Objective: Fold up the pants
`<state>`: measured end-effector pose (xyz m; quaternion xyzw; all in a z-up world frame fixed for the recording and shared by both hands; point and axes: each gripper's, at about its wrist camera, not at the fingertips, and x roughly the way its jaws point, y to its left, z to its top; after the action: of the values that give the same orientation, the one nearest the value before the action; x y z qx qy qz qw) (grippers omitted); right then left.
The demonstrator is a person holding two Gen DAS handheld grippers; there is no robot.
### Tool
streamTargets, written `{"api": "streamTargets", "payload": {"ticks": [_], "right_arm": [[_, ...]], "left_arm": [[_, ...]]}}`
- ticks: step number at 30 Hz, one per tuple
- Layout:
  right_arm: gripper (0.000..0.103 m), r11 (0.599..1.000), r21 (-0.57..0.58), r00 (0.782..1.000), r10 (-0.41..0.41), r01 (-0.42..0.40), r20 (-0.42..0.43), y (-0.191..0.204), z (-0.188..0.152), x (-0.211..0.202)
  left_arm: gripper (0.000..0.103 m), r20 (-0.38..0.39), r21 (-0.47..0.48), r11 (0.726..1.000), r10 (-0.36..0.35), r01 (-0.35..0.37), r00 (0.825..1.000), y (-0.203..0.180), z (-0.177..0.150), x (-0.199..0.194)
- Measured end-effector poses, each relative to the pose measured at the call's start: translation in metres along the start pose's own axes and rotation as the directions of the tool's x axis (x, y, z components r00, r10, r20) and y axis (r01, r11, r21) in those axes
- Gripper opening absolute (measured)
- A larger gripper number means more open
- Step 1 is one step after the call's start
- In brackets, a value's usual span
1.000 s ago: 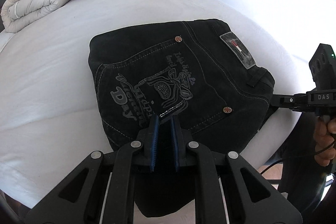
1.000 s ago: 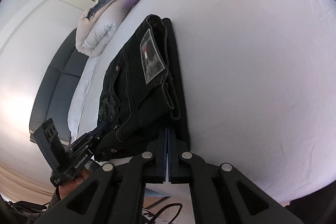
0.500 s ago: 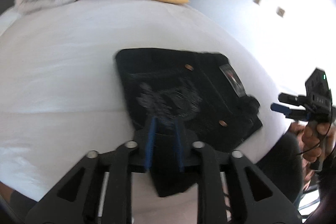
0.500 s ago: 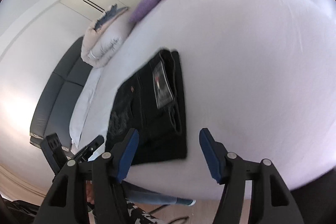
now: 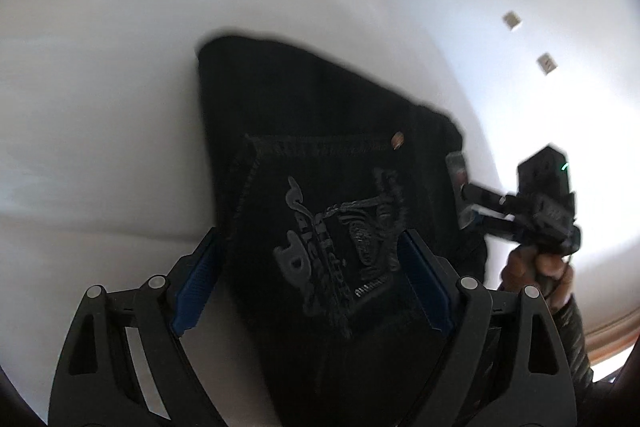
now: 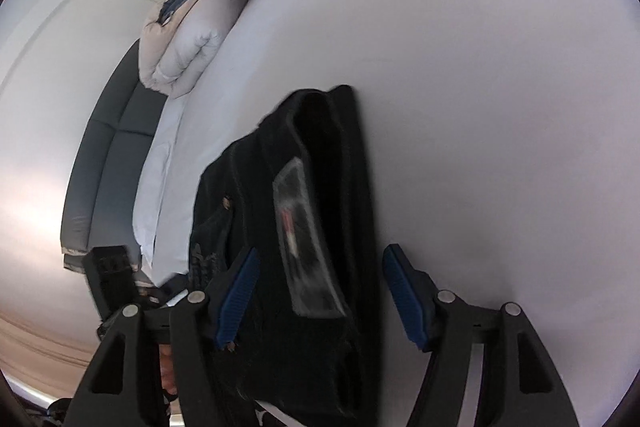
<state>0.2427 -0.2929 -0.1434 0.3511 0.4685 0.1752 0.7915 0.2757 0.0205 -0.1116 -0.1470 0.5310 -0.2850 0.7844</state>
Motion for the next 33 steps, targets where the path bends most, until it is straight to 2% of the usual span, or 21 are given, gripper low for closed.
{"api": "streamTargets", "payload": {"ticks": [2, 3, 4, 5, 9, 11, 16, 20, 24, 28, 29, 30, 31, 32, 33], "right_arm": [[0.065, 1.0, -0.01, 1.0, -0.001, 0.001, -0.006, 0.002, 0.004, 0.007], [0.058, 1.0, -0.012, 1.0, -0.003, 0.003, -0.009, 0.003, 0.006, 0.011], [0.054, 1.0, -0.012, 1.0, -0.01, 0.01, -0.013, 0.003, 0.007, 0.014], [0.043, 1.0, -0.012, 1.0, -0.018, 0.018, -0.018, 0.004, 0.007, 0.018], [0.025, 0.997, -0.058, 0.999, -0.049, 0.05, 0.004, 0.013, 0.006, 0.019], [0.021, 0.996, -0.073, 0.999, -0.044, 0.046, 0.023, 0.022, 0.004, 0.012], [0.02, 0.987, -0.159, 0.995, 0.006, 0.011, 0.103, 0.057, 0.021, -0.024], [0.02, 0.987, -0.163, 0.989, 0.032, -0.008, 0.147, 0.054, 0.062, -0.036], [0.02, 0.991, -0.131, 0.988, 0.025, -0.005, 0.15, 0.031, 0.1, -0.019], [0.02, 0.998, -0.059, 0.992, -0.01, 0.018, 0.122, -0.01, 0.124, 0.013], [0.021, 0.999, -0.042, 0.994, -0.024, 0.028, 0.109, -0.018, 0.127, 0.02], [0.028, 0.999, -0.021, 0.995, -0.033, 0.036, 0.095, -0.029, 0.128, 0.028], [0.032, 1.0, 0.004, 0.996, -0.032, 0.031, 0.086, -0.04, 0.129, 0.033], [0.033, 1.0, 0.015, 0.996, -0.007, 0.006, 0.089, -0.047, 0.129, 0.035], [0.033, 1.0, 0.012, 0.995, 0.025, -0.027, 0.1, -0.052, 0.127, 0.033]], "left_arm": [[0.083, -0.002, 0.029, 0.999, 0.019, -0.019, 1.0, -0.003, 0.006, 0.009], [0.078, -0.003, 0.033, 0.999, 0.027, -0.027, 1.0, -0.005, 0.008, 0.011], [0.066, -0.004, 0.03, 0.999, 0.038, -0.038, 0.999, -0.005, 0.011, 0.012], [0.057, -0.007, 0.028, 0.999, 0.045, -0.045, 0.999, -0.004, 0.014, 0.013], [0.033, -0.014, 0.075, 0.996, 0.055, -0.053, 0.998, -0.009, 0.021, 0.008], [0.025, -0.008, 0.111, 0.991, 0.072, -0.07, 0.997, -0.019, 0.025, 0.001], [0.023, 0.091, 0.228, 0.97, 0.062, -0.082, 0.994, -0.056, 0.059, -0.029], [0.023, 0.138, 0.289, 0.953, 0.056, -0.094, 0.989, -0.068, 0.098, -0.032], [0.023, 0.131, 0.312, 0.942, 0.088, -0.125, 0.987, -0.062, 0.134, -0.003], [0.023, 0.079, 0.281, 0.949, 0.124, -0.141, 0.989, -0.045, 0.16, 0.05], [0.025, 0.066, 0.276, 0.948, 0.144, -0.157, 0.987, -0.038, 0.161, 0.062], [0.027, 0.058, 0.267, 0.95, 0.152, -0.162, 0.987, -0.032, 0.16, 0.07], [0.033, 0.061, 0.251, 0.954, 0.154, -0.164, 0.986, -0.025, 0.158, 0.076], [0.043, 0.07, 0.243, 0.956, 0.153, -0.165, 0.986, -0.022, 0.157, 0.078], [0.047, 0.083, 0.234, 0.958, 0.152, -0.168, 0.985, -0.018, 0.156, 0.079]]}}
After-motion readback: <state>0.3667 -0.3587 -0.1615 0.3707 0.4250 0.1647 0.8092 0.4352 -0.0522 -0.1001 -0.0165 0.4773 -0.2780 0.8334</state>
